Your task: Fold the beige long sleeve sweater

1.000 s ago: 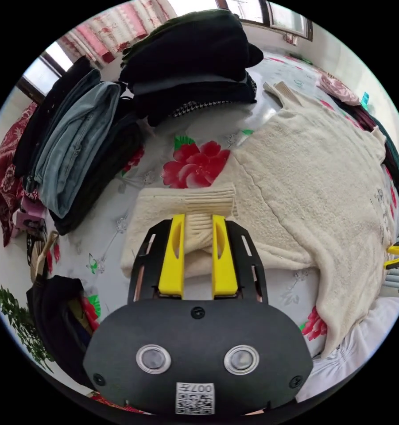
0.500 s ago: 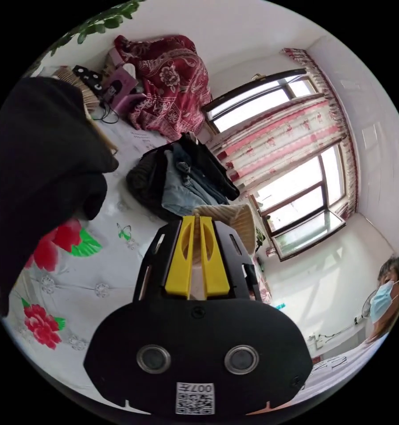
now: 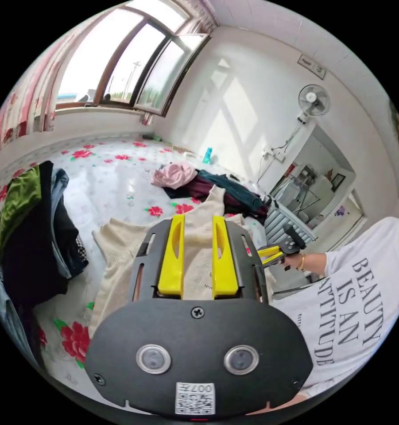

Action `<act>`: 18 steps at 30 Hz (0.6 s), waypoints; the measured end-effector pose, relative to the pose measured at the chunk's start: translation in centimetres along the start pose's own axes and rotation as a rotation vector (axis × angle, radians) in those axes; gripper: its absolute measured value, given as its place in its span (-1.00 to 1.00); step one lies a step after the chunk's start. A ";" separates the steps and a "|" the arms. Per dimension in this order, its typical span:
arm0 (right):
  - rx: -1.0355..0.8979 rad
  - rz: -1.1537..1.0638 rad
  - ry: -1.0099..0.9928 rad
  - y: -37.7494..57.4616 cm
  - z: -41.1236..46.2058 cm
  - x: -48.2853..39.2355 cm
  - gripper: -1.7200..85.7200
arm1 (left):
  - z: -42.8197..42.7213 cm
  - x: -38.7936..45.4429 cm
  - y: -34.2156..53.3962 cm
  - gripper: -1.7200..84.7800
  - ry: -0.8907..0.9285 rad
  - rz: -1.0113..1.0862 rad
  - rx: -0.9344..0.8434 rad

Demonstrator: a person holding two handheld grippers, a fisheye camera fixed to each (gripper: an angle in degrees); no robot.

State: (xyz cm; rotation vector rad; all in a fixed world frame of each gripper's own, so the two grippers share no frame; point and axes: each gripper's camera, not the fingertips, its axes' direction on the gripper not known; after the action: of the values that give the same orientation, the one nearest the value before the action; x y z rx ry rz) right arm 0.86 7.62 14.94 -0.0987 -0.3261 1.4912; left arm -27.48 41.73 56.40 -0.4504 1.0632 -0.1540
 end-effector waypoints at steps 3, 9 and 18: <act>0.097 0.056 -0.076 -1.0 -1.4 2.5 -0.67 | 7.5 -0.8 2.1 -0.70 -0.163 -0.103 -0.173; 0.164 0.077 -0.091 -4.8 -1.0 6.8 -0.68 | 9.1 -0.5 13.1 -0.76 -0.463 -0.304 -0.308; -0.011 0.059 -0.122 -13.2 4.8 10.1 -0.69 | 13.4 -1.6 24.7 -0.77 -0.624 -0.651 -0.460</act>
State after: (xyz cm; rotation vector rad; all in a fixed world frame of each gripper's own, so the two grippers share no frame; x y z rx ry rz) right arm 12.64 15.80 24.55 -0.0259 -0.4331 1.5577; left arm -18.90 68.25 52.49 -1.1713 0.2977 -0.3197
